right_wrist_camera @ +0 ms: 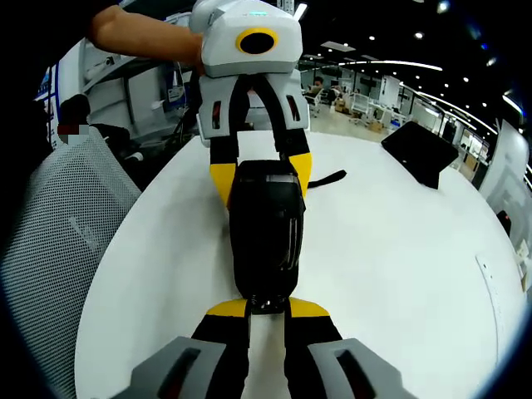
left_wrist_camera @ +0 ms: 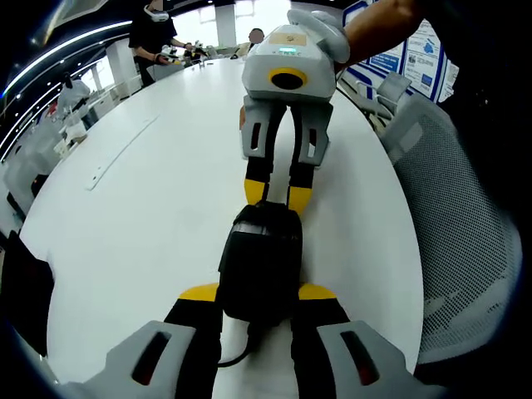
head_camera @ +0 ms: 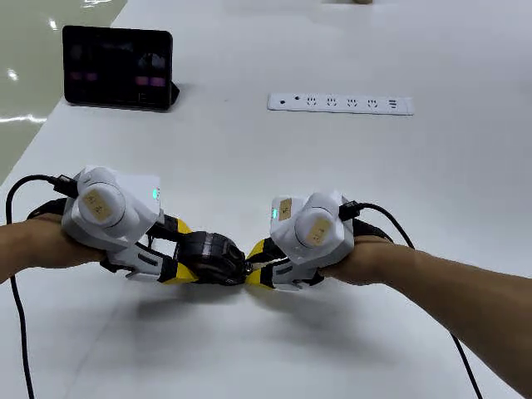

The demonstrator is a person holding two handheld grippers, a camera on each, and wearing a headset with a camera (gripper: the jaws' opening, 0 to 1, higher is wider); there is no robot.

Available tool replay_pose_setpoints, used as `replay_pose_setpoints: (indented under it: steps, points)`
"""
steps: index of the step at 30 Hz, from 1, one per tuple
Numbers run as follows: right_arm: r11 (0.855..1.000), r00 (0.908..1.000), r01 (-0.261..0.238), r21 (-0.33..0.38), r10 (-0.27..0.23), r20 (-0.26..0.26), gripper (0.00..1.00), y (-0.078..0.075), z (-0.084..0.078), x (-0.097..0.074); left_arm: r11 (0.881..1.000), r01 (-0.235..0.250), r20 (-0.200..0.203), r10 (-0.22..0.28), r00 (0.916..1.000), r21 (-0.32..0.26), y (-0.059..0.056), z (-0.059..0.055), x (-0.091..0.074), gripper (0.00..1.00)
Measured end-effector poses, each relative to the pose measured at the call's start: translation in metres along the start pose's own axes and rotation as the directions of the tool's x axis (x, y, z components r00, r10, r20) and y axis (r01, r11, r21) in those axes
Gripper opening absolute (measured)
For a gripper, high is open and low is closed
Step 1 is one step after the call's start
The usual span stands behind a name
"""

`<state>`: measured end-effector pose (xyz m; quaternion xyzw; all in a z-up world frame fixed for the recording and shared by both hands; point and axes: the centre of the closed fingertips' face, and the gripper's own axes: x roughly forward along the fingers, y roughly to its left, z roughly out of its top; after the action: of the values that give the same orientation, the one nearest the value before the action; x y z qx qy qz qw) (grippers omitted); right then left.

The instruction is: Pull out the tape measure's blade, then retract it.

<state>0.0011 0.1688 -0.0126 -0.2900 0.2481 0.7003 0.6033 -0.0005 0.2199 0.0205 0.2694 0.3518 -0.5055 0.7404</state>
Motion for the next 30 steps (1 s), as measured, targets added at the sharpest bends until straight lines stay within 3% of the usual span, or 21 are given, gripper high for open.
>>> replay_pose_setpoints:
  steps: [8, 30]
  points:
    - [0.999, 0.9999, -0.007, 0.04, 0.007, -0.014, 0.09, 0.0012, -0.0003, 0.0004, 1.0, 0.0, 0.003, 0.0, 1.0, -0.013, -0.0009, -0.0001, 0.0001, 0.25]
    - [1.0, 0.9995, -0.023, 0.019, 0.023, -0.019, 0.07, 0.0003, -0.0009, -0.0005, 1.0, 0.01, 0.011, -0.009, 0.9999, -0.018, -0.0003, 0.0, 0.0005, 0.25]
